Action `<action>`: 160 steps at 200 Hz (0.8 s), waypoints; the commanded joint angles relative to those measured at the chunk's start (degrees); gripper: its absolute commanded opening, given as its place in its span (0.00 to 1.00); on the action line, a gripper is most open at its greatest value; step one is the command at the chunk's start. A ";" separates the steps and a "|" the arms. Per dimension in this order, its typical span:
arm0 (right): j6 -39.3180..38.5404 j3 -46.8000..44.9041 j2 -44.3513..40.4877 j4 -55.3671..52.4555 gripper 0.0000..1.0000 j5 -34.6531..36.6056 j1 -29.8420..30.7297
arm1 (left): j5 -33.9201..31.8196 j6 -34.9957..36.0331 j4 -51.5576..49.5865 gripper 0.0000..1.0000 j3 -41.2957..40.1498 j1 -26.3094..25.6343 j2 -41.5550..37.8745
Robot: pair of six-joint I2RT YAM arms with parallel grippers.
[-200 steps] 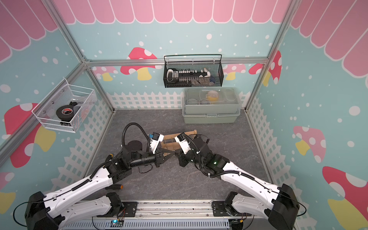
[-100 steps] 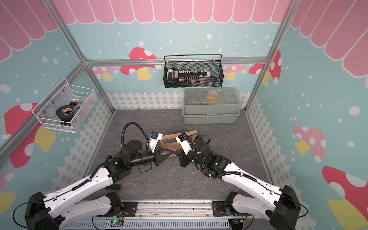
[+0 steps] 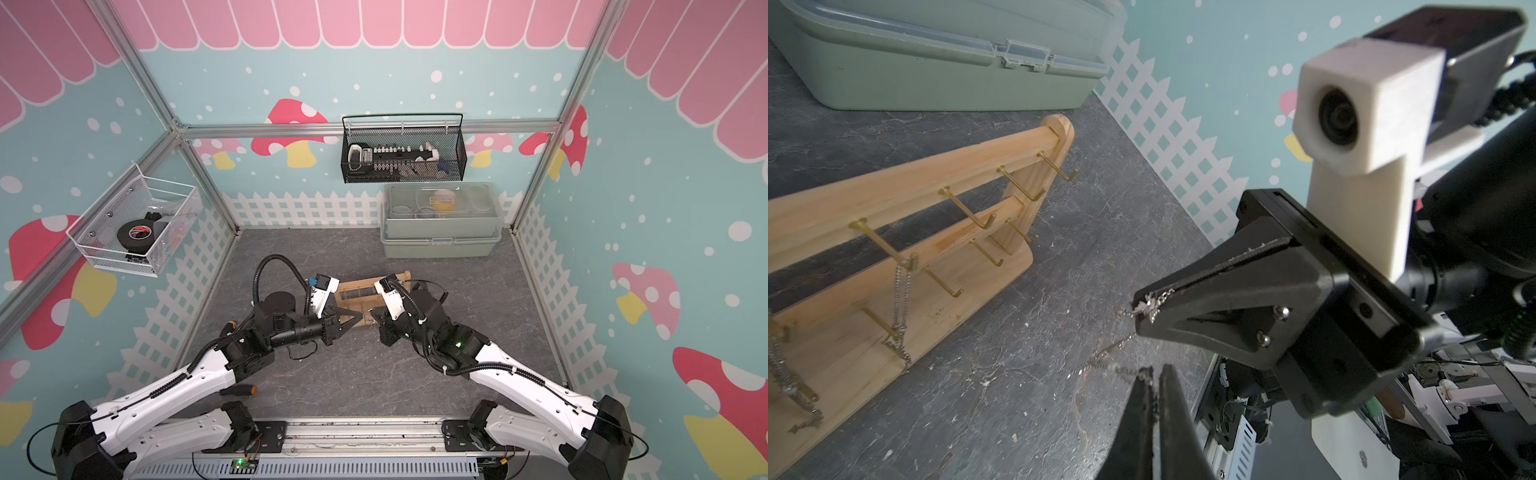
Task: Hang the necklace on the jewelry display stand
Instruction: Pick up the necklace from the center of the board.
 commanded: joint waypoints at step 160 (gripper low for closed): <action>-6.70 -3.25 -5.51 -1.04 0.01 10.75 0.26 | 0.39 -2.64 2.94 0.08 1.63 0.44 8.19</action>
